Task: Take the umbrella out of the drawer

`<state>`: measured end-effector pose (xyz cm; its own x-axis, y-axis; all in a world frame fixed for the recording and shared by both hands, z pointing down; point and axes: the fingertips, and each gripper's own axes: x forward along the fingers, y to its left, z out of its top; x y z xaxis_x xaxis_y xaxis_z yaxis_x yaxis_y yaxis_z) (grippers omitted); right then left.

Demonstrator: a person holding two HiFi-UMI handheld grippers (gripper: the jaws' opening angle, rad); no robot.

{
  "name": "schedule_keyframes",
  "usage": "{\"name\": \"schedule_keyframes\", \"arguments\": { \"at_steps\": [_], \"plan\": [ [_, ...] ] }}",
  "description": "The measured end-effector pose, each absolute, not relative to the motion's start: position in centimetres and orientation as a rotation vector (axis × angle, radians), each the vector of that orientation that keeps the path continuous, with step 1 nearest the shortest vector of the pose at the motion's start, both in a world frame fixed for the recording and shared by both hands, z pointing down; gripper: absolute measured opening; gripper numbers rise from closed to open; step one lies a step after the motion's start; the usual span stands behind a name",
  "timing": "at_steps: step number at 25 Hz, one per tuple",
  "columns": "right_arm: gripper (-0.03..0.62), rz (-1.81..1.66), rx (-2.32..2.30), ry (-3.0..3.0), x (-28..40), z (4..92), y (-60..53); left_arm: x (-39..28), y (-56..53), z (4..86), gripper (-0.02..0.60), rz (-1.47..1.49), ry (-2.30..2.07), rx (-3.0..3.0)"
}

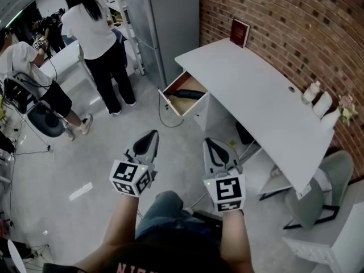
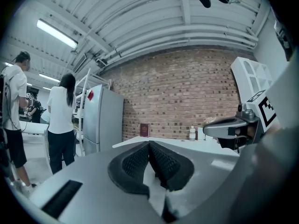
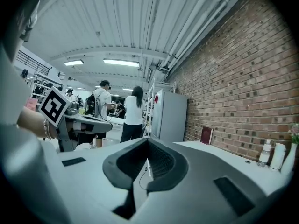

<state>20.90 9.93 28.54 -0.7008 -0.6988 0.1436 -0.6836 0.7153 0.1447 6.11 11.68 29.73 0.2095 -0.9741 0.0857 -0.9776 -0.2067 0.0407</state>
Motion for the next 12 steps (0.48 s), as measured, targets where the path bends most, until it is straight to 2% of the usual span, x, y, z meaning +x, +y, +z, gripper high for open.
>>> {"name": "schedule_keyframes", "arguments": {
  "at_steps": [12],
  "plan": [
    [-0.009, -0.067, 1.212, -2.659, 19.5, 31.2, 2.9, 3.9, 3.2, 32.3, -0.002, 0.072, -1.812, 2.434]
  ]
}}
